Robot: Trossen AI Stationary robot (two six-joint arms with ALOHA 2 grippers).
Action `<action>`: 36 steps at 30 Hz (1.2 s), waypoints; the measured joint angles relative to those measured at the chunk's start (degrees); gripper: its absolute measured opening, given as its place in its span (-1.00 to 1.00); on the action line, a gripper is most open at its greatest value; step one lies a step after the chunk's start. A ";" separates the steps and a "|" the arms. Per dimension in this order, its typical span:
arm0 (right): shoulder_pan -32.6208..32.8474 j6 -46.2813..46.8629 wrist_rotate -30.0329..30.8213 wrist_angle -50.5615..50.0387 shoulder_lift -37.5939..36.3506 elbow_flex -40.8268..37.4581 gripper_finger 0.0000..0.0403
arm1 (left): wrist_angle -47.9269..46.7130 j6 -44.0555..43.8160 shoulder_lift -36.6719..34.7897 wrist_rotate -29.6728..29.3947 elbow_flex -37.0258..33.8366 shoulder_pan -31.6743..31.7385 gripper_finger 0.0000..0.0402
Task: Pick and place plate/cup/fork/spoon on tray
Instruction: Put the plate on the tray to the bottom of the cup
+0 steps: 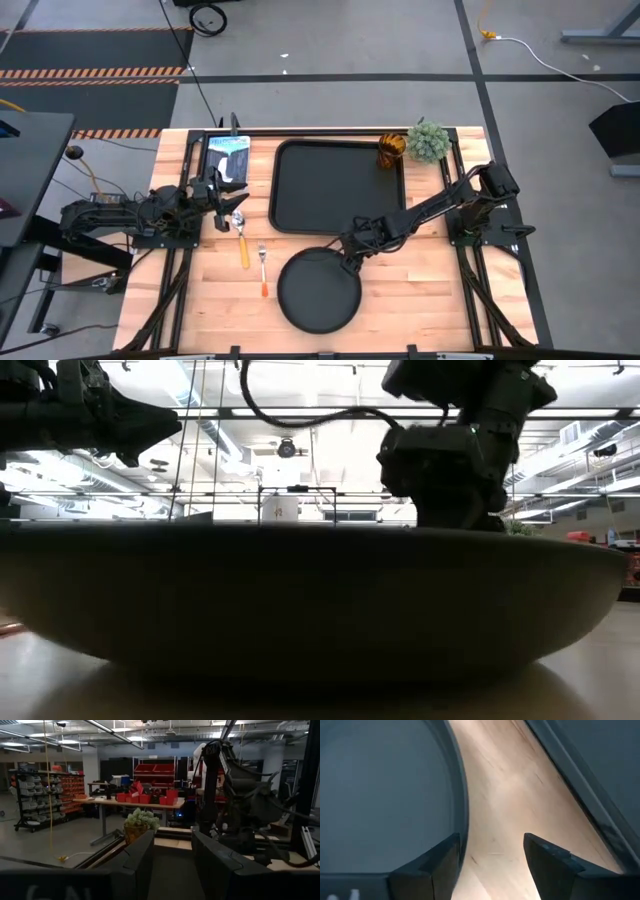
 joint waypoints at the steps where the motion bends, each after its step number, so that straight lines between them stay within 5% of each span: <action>1: -0.02 0.31 0.04 0.84 0.02 -0.65 0.11 | 0.00 0.00 0.00 0.00 0.00 0.01 -0.29; 15: -0.07 2.20 -0.10 2.17 0.04 -1.90 -0.06 | 0.00 0.00 0.00 0.00 0.00 0.01 -0.29; 25: -1.27 4.19 1.33 1.49 0.04 -1.88 -0.38 | 0.00 0.00 0.00 0.00 0.00 0.01 -0.29; 36: -5.55 1.18 -8.48 1.60 -0.15 -1.76 -0.93 | 0.00 0.00 0.00 0.00 0.00 0.00 -0.29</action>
